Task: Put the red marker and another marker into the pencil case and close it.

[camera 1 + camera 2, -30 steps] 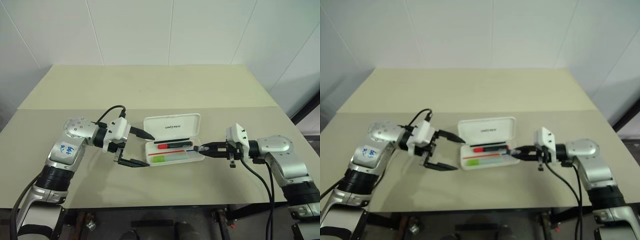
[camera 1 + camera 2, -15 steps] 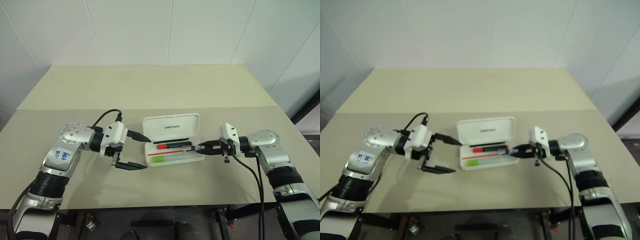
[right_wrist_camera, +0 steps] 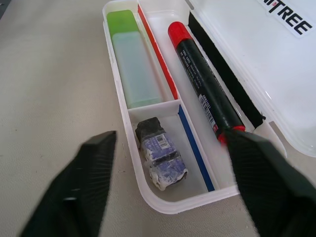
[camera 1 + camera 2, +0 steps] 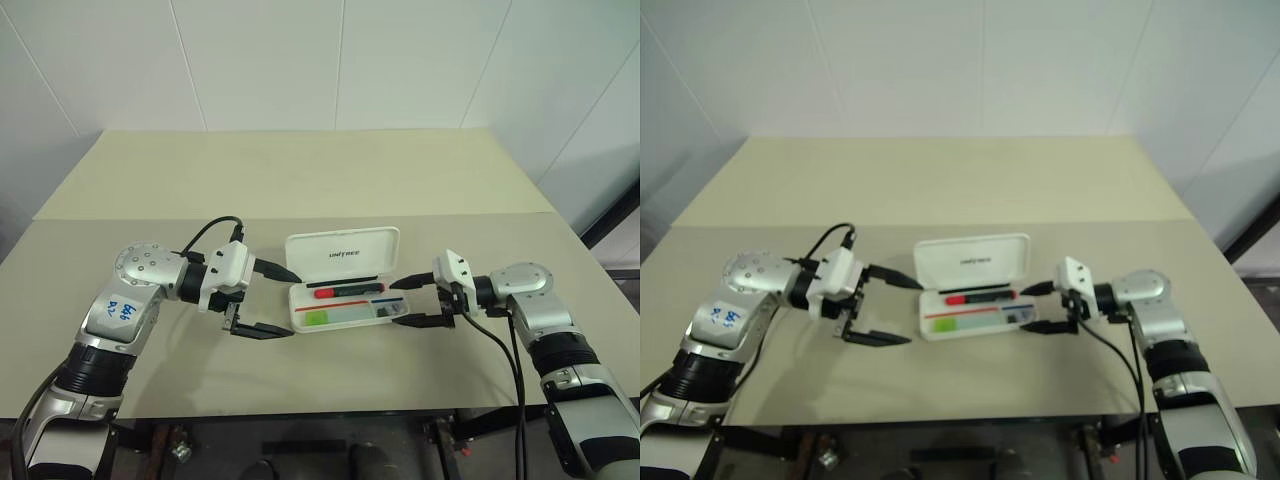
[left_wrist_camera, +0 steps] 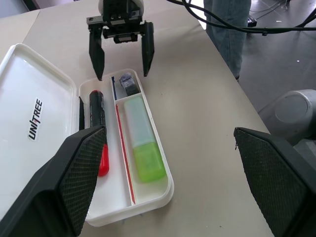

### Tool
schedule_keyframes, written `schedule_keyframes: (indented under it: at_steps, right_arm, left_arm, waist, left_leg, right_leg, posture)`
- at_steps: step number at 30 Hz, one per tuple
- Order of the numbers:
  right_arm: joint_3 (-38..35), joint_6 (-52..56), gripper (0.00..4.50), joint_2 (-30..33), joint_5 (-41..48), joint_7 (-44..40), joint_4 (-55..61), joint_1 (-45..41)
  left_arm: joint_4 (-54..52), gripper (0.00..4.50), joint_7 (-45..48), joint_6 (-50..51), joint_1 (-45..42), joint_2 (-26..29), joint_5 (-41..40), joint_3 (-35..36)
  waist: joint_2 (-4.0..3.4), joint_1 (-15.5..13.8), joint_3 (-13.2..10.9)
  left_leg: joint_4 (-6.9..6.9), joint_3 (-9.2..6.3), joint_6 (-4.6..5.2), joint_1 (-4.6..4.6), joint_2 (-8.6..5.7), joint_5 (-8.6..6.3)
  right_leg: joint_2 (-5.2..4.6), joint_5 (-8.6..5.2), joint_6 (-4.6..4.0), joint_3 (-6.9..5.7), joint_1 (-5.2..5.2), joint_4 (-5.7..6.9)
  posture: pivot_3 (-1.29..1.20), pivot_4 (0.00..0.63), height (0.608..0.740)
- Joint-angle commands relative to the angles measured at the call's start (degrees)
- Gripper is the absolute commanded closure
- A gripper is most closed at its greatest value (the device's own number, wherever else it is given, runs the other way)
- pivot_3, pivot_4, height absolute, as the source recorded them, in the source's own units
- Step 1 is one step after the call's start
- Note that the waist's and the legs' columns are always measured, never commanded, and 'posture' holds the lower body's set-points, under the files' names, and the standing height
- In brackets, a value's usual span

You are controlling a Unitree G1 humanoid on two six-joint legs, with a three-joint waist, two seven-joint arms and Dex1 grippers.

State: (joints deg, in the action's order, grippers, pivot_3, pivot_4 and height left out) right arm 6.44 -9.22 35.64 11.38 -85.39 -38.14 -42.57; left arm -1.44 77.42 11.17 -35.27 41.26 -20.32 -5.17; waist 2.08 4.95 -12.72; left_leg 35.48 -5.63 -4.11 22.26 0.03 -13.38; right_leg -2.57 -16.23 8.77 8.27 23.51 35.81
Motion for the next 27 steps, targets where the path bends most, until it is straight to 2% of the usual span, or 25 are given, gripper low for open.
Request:
schedule_keyframes:
  at_steps: [1, 15, 19, 27]
  right_arm:
    - [-2.1, 0.0, 0.03, 1.0, 1.7, -0.1, 4.3, -0.5]
    - [-10.0, 13.9, 0.03, 6.3, 11.2, 7.1, 32.0, 13.2]
    - [-13.1, 16.6, 0.00, 8.9, 12.9, 9.4, 36.8, 17.0]
    - [-18.1, 19.5, 0.00, 12.0, 15.0, 12.7, 40.0, 19.9]
  left_arm:
    - [-0.6, 0.06, -0.5, -0.4, -1.0, -0.3, -0.8, 0.9]
    - [3.8, 0.06, -2.2, -0.4, -2.6, -4.9, -4.4, 4.0]
    - [5.3, 0.97, -0.9, -0.7, -2.5, -4.7, -5.8, 5.2]
    - [8.9, 3.57, 1.2, -2.6, -3.0, -4.5, -5.7, 6.3]
  waist:
    - [0.00, 0.0, 0.0]
    - [-0.03, -0.2, 0.0]
    - [-0.03, -0.2, 0.0]
    - [-0.03, -0.2, 0.0]
  left_leg:
    - [0.00, 0.00, 0.00, 0.00, 0.00, 0.00]
    - [0.00, -0.08, -0.01, 0.02, -0.02, 0.00]
    - [0.00, -0.08, -0.01, 0.02, -0.02, 0.00]
    - [0.06, -0.02, 0.00, 0.02, -0.01, 0.00]
  right_leg:
    - [0.00, 0.00, 0.00, 0.00, 0.00, 0.00]
    - [-0.01, -0.01, -0.01, -0.05, 0.00, 0.03]
    - [-0.01, -0.02, -0.02, -0.06, -0.01, 0.02]
    - [0.00, -0.04, -0.06, -0.04, -0.02, -0.05]
  posture:
    - [0.00, 0.150, 0.740]
    - [0.00, 0.150, 0.740]
    - [0.00, 0.150, 0.740]
    - [0.00, 0.150, 0.740]
